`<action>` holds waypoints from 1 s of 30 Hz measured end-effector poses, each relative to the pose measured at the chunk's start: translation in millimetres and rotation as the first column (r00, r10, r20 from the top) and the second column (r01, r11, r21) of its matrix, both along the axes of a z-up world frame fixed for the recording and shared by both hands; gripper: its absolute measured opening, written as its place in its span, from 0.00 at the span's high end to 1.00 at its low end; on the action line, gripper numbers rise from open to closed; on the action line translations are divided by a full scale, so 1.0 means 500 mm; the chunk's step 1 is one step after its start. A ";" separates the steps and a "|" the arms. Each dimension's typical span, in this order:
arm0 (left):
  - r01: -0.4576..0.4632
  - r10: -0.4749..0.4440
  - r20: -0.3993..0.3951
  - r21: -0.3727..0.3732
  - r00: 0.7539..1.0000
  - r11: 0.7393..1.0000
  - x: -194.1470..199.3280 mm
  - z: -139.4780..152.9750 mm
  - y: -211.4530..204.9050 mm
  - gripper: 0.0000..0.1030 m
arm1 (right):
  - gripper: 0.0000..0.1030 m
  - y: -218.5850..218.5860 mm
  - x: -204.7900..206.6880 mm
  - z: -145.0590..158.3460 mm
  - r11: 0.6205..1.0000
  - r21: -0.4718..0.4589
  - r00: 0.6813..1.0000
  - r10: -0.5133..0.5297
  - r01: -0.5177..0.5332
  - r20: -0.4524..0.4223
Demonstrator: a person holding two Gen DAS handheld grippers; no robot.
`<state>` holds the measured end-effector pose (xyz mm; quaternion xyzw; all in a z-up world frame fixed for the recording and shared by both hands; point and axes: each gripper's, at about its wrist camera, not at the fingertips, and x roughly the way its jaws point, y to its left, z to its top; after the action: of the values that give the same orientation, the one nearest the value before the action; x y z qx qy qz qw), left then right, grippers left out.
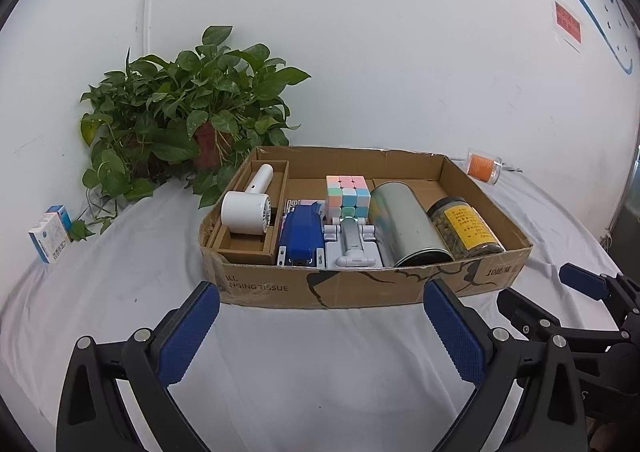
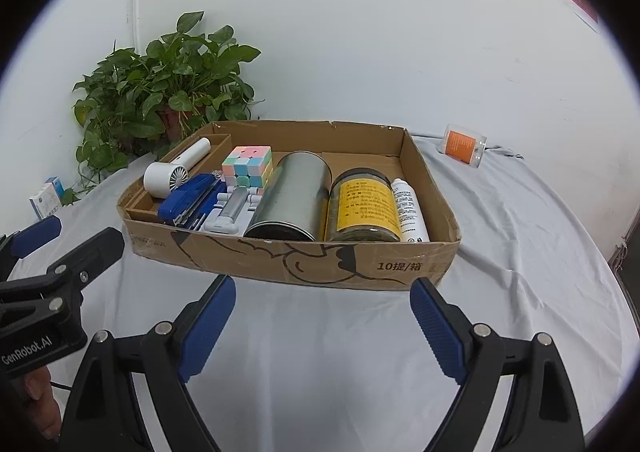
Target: Organize rigid objects
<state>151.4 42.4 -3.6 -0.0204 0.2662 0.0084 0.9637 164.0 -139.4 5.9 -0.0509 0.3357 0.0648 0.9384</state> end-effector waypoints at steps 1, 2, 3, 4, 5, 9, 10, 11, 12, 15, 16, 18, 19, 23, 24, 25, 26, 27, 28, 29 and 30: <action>-0.001 0.001 0.001 0.007 1.000 1.000 -0.001 -0.002 -0.002 0.00 | 0.14 0.003 0.000 0.000 1.000 -0.003 1.000 -0.001 0.001 0.000; -0.004 0.004 -0.002 0.012 1.000 1.000 0.001 -0.004 -0.002 0.00 | 0.14 0.004 0.000 -0.001 1.000 -0.006 1.000 -0.003 0.003 0.000; -0.003 0.003 -0.004 0.011 1.000 1.000 0.002 -0.006 -0.001 0.00 | 0.14 0.005 0.001 -0.003 1.000 -0.006 1.000 -0.003 0.003 -0.003; -0.002 0.002 -0.006 0.008 1.000 1.000 0.003 -0.008 0.000 0.00 | 0.14 0.005 0.001 -0.004 1.000 -0.005 1.000 -0.003 0.003 -0.006; -0.001 0.001 -0.008 0.005 1.000 1.000 0.004 -0.009 0.001 0.00 | 0.14 0.008 -0.001 -0.005 1.000 -0.006 1.000 -0.005 0.005 -0.008; -0.006 0.006 -0.006 0.009 1.000 1.000 0.002 -0.011 0.000 0.00 | 0.14 0.011 0.000 -0.006 1.000 -0.015 1.000 -0.007 0.007 -0.008; -0.007 0.007 -0.008 0.008 1.000 1.000 0.002 -0.011 -0.001 0.00 | 0.14 0.012 0.000 -0.006 1.000 -0.015 1.000 -0.008 0.008 -0.009; -0.005 0.005 -0.012 0.005 1.000 1.000 0.004 -0.013 0.001 0.00 | 0.14 0.012 0.000 -0.007 1.000 -0.017 1.000 -0.009 0.009 -0.009; -0.006 0.006 -0.015 0.003 1.000 1.000 0.004 -0.014 0.001 0.00 | 0.14 0.011 0.001 -0.007 1.000 -0.018 1.000 -0.009 0.009 -0.009; -0.004 0.005 -0.021 0.003 1.000 1.000 0.007 -0.017 0.002 0.00 | 0.14 0.012 0.001 -0.009 1.000 -0.020 1.000 -0.013 0.013 -0.011; -0.003 0.003 -0.021 0.004 1.000 1.000 0.008 -0.018 0.003 0.00 | 0.14 0.011 0.003 -0.009 1.000 -0.020 1.000 -0.012 0.012 -0.011; -0.006 0.006 -0.022 0.003 1.000 1.000 0.007 -0.018 0.002 0.00 | 0.14 0.009 0.005 -0.009 1.000 -0.021 1.000 -0.011 0.011 -0.010; -0.005 0.006 -0.022 0.002 1.000 1.000 0.007 -0.018 0.001 0.00 | 0.14 0.010 0.005 -0.009 1.000 -0.021 1.000 -0.011 0.011 -0.010; 0.002 -0.002 -0.034 -0.004 0.999 1.000 0.017 -0.022 0.007 0.00 | 0.14 0.011 0.007 -0.011 1.000 -0.025 1.000 -0.013 0.012 -0.009; 0.002 -0.003 -0.037 -0.005 0.999 1.000 0.020 -0.023 0.010 0.00 | 0.14 0.012 0.007 -0.012 1.000 -0.025 1.000 -0.013 0.013 -0.010; 0.002 -0.002 -0.038 -0.004 0.999 1.000 0.023 -0.024 0.011 0.00 | 0.14 0.011 0.008 -0.013 1.000 -0.024 1.000 -0.011 0.011 -0.011; -0.001 0.001 -0.033 0.001 0.999 1.000 0.026 -0.025 0.011 0.00 | 0.14 0.012 0.010 -0.014 1.000 -0.025 1.000 -0.011 0.010 -0.012; -0.001 0.001 -0.023 0.009 1.000 1.000 0.028 -0.026 0.012 0.00 | 0.14 0.012 0.013 -0.015 1.000 -0.027 1.000 -0.010 0.009 -0.013; 0.004 -0.004 -0.014 0.018 1.000 1.000 0.030 -0.026 0.012 0.00 | 0.14 0.012 0.014 -0.016 1.000 -0.028 1.000 -0.009 0.009 -0.012; 0.008 -0.008 -0.005 0.024 1.000 1.000 0.033 -0.026 0.012 0.00 | 0.14 0.013 0.017 -0.017 0.999 -0.032 1.000 -0.009 0.009 -0.012; 0.010 -0.010 0.000 0.021 1.000 1.000 0.035 -0.025 0.012 0.00 | 0.14 0.014 0.020 -0.019 0.999 -0.033 1.000 -0.009 0.008 -0.013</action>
<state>168.7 48.6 -16.3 -0.0090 0.2659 0.0061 0.9639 173.9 -132.4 -3.6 -0.0644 0.3430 0.0557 0.9355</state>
